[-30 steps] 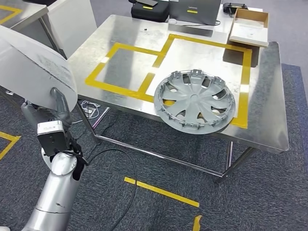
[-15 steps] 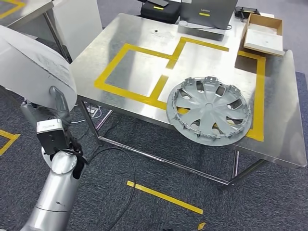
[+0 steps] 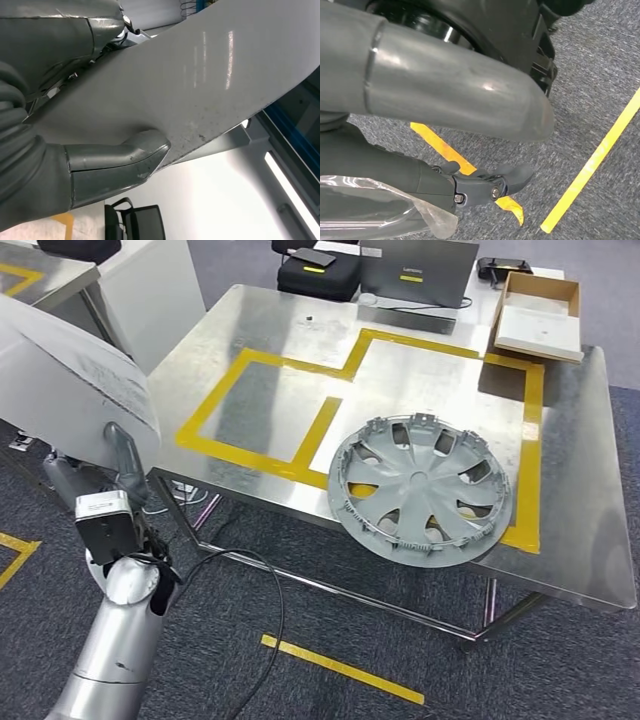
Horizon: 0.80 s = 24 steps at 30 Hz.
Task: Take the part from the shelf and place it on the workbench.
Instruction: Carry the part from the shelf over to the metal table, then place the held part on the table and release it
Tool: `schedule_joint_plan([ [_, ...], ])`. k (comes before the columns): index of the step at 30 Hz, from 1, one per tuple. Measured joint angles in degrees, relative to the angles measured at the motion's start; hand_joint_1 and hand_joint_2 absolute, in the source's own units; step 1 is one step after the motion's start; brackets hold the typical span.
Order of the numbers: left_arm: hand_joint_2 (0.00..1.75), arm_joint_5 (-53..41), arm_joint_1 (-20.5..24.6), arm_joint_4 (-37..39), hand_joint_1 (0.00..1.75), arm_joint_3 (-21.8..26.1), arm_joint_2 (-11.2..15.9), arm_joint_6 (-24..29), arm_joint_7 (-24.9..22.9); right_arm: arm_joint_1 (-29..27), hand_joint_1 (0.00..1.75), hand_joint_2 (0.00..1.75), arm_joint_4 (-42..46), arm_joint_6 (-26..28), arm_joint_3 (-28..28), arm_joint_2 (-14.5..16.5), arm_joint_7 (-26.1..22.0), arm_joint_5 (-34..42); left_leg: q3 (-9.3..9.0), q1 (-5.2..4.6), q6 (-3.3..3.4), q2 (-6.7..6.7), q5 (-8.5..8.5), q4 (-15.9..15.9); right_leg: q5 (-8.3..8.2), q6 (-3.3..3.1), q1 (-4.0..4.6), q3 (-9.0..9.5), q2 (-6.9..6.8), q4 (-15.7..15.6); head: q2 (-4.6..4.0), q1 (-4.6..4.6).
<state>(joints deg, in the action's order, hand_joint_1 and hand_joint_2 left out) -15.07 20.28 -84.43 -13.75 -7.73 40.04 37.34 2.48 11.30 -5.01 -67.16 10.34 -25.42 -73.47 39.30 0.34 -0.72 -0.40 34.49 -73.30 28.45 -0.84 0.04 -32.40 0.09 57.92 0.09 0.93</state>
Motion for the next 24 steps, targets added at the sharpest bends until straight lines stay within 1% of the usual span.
schedule_joint_plan([
  [1, 1.75, -0.05, -0.04, 0.00, 1.75, 0.00, 0.01, 0.01, 0.01, -0.06, 0.00, 0.00, 0.00, 0.00, 0.00, 0.01, 0.00, -0.01, -0.64, 0.02, 0.04, 0.01, -2.42, 2.83, 0.48, 0.11, -0.03, 0.67, 0.04, 0.01, 0.00, 0.00],
  [2, 1.75, -0.15, -0.05, 0.01, 1.75, 0.00, 0.02, 0.01, 0.02, -0.10, 0.00, 0.00, 0.00, 0.00, 0.00, 0.02, 0.00, 0.00, -1.66, 0.02, 0.16, 0.05, -5.15, 6.44, 0.98, 0.28, -0.06, 1.08, 0.06, -0.01, 0.00, 0.01],
  [3, 1.75, -0.26, -0.06, 0.02, 1.75, -0.01, 0.02, 0.01, 0.03, -0.06, 0.00, 0.00, 0.00, 0.01, 0.01, 0.03, 0.00, 0.00, -2.44, -0.10, 0.28, 0.10, -6.79, 9.58, 1.41, 0.48, -0.05, 1.55, 0.09, 0.02, 0.00, -0.03],
  [4, 1.75, -0.36, -0.09, 0.04, 1.75, -0.01, 0.01, 0.01, 0.04, 0.00, 0.00, 0.00, 0.00, 0.01, 0.01, 0.04, 0.01, 0.01, -2.99, -0.24, 0.56, 0.17, -7.82, 11.86, 1.76, 0.76, -0.04, 1.72, 0.09, 0.03, 0.01, 0.01],
  [5, 1.75, -0.44, -0.15, 0.05, 1.75, -0.01, -0.01, 0.01, 0.04, 0.04, 0.00, 0.00, 0.00, 0.02, 0.01, 0.04, 0.02, 0.02, -3.10, -0.39, 0.92, 0.23, -8.06, 12.96, 1.97, 1.09, -0.02, 1.78, 0.07, 0.08, 0.01, -0.05],
  [6, 1.75, -0.46, -0.22, 0.06, 1.75, 0.02, -0.03, 0.01, 0.04, 0.07, 0.00, 0.00, 0.00, 0.02, 0.01, 0.04, 0.02, 0.03, -3.06, -0.54, 1.36, 0.26, -7.73, 13.29, 2.04, 1.40, 0.01, 2.01, 0.05, 0.13, 0.01, -0.09],
  [7, 1.75, -0.48, -0.27, 0.04, 1.75, 0.04, -0.06, 0.01, 0.06, 0.05, 0.00, 0.00, 0.00, 0.02, 0.01, 0.04, 0.03, 0.03, -3.37, -0.49, 1.85, 0.25, -8.00, 13.68, 2.12, 1.70, 0.01, 2.00, 0.01, 0.22, 0.01, -0.11],
  [9, 1.75, -0.49, -0.22, -0.01, 1.75, 0.09, -0.13, 0.01, 0.10, 0.05, 0.00, 0.00, 0.01, 0.03, 0.01, 0.04, 0.01, 0.04, -4.18, -0.28, 2.48, 0.22, -8.02, 14.24, 2.24, 2.09, -0.01, 1.20, -0.02, 1.76, 0.01, -0.27],
  [10, 1.75, -0.49, -0.14, -0.02, 1.75, 0.08, -0.18, 0.01, 0.13, 0.13, 0.00, 0.00, 0.01, 0.03, 0.01, 0.04, 0.01, 0.04, -4.61, -0.15, 2.72, 0.22, -7.92, 14.48, 2.63, 2.28, -0.06, -0.38, -0.02, 4.31, 0.01, -0.43],
  [11, 1.75, -0.49, -0.09, -0.02, 1.75, 0.08, -0.23, 0.01, 0.13, 0.18, 0.00, 0.00, 0.01, 0.03, 0.01, 0.04, 0.00, 0.04, -4.90, -0.14, 2.91, 0.24, -7.72, 14.59, 3.29, 2.49, -0.14, -2.68, -0.02, 7.74, 0.00, -0.57],
  [13, 1.75, -0.49, -0.07, -0.02, 1.75, 0.07, -0.28, -0.01, 0.13, 0.15, 0.00, 0.00, 0.00, 0.02, 0.01, 0.04, 0.01, 0.05, -5.40, -0.15, 3.17, 0.23, -7.14, 14.63, 5.22, 2.94, -0.29, -7.83, -0.02, 14.58, 0.00, -0.78],
  [14, 1.75, -0.49, -0.10, -0.01, 1.75, 0.07, -0.28, -0.02, 0.13, 0.05, 0.00, 0.00, 0.00, 0.02, 0.01, 0.04, 0.01, 0.05, -5.75, -0.16, 3.18, 0.18, -6.79, 14.63, 5.75, 3.10, -0.34, -9.55, -0.03, 16.01, 0.00, -0.78],
  [15, 1.75, -0.49, -0.11, -0.01, 1.75, 0.07, -0.28, -0.03, 0.13, -0.07, 0.00, 0.00, 0.00, 0.02, 0.01, 0.04, 0.02, 0.05, -6.18, -0.16, 3.16, 0.11, -6.40, 14.63, 5.52, 3.18, -0.37, -10.38, -0.04, 15.82, 0.00, -0.80],
  [16, 1.75, -0.49, -0.11, -0.01, 1.75, 0.07, -0.29, -0.03, 0.13, -0.15, 0.00, 0.00, 0.00, 0.02, 0.01, 0.04, 0.02, 0.05, -6.76, -0.16, 3.08, 0.04, -5.94, 14.63, 4.13, 3.16, -0.40, -10.22, -0.04, 13.71, 0.00, -0.81],
  [18, 1.75, -0.49, -0.11, -0.01, 1.75, 0.06, -0.32, -0.04, 0.13, -0.20, 0.00, 0.00, 0.00, 0.03, 0.01, 0.04, 0.02, 0.07, -8.00, -0.15, 2.77, -0.03, -4.96, 14.66, -0.72, 2.89, -0.40, -7.99, -0.03, 6.52, 0.00, -0.81],
  [19, 1.75, -0.49, -0.10, -0.02, 1.75, 0.05, -0.34, -0.05, 0.13, -0.17, 0.00, 0.00, 0.00, 0.04, 0.01, 0.04, 0.02, 0.08, -8.51, -0.17, 2.50, -0.05, -4.50, 14.68, -2.14, 2.66, -0.29, -6.92, -0.07, 3.35, 0.00, -0.79],
  [20, 1.75, -0.49, -0.08, -0.02, 1.75, 0.05, -0.36, -0.05, 0.13, -0.11, 0.00, 0.00, 0.00, 0.04, 0.01, 0.04, 0.02, 0.08, -8.80, -0.18, 2.16, -0.04, -4.11, 14.77, -2.92, 2.36, -0.13, -6.07, -0.11, 1.53, 0.00, -0.79],
  [21, 1.75, -0.49, -0.09, -0.02, 1.75, 0.04, -0.39, -0.05, 0.13, -0.10, 0.00, 0.00, 0.01, 0.04, 0.01, 0.04, 0.02, 0.09, -9.07, -0.18, 1.79, -0.03, -3.90, 14.79, -2.96, 2.02, 0.07, -5.67, -0.14, 0.85, 0.00, -0.75],
  [22, 1.75, -0.49, -0.09, -0.02, 1.75, 0.03, -0.43, -0.05, 0.13, -0.12, 0.00, 0.00, 0.01, 0.04, 0.00, 0.03, 0.02, 0.09, -9.38, -0.17, 1.44, -0.02, -3.82, 14.85, -2.70, 1.61, 0.23, -5.29, -0.17, 0.72, 0.00, -0.75],
  [23, 1.75, -0.49, -0.09, -0.02, 1.75, 0.01, -0.47, -0.04, 0.13, -0.17, 0.00, 0.00, 0.02, 0.04, -0.01, 0.03, 0.03, 0.09, -9.40, -0.12, 1.15, 0.01, -3.84, 14.51, -3.08, 1.27, 0.20, -4.71, -0.16, 0.54, 0.00, -0.73],
  [24, 1.75, -0.49, -0.07, -0.02, 1.75, -0.01, -0.50, -0.04, 0.13, -0.23, 0.00, 0.00, 0.02, 0.04, -0.01, 0.03, 0.02, 0.09, -9.08, -0.08, 0.90, 0.05, -4.19, 13.35, -3.16, 1.00, 0.13, -4.23, -0.16, 0.34, 0.00, -0.69],
])
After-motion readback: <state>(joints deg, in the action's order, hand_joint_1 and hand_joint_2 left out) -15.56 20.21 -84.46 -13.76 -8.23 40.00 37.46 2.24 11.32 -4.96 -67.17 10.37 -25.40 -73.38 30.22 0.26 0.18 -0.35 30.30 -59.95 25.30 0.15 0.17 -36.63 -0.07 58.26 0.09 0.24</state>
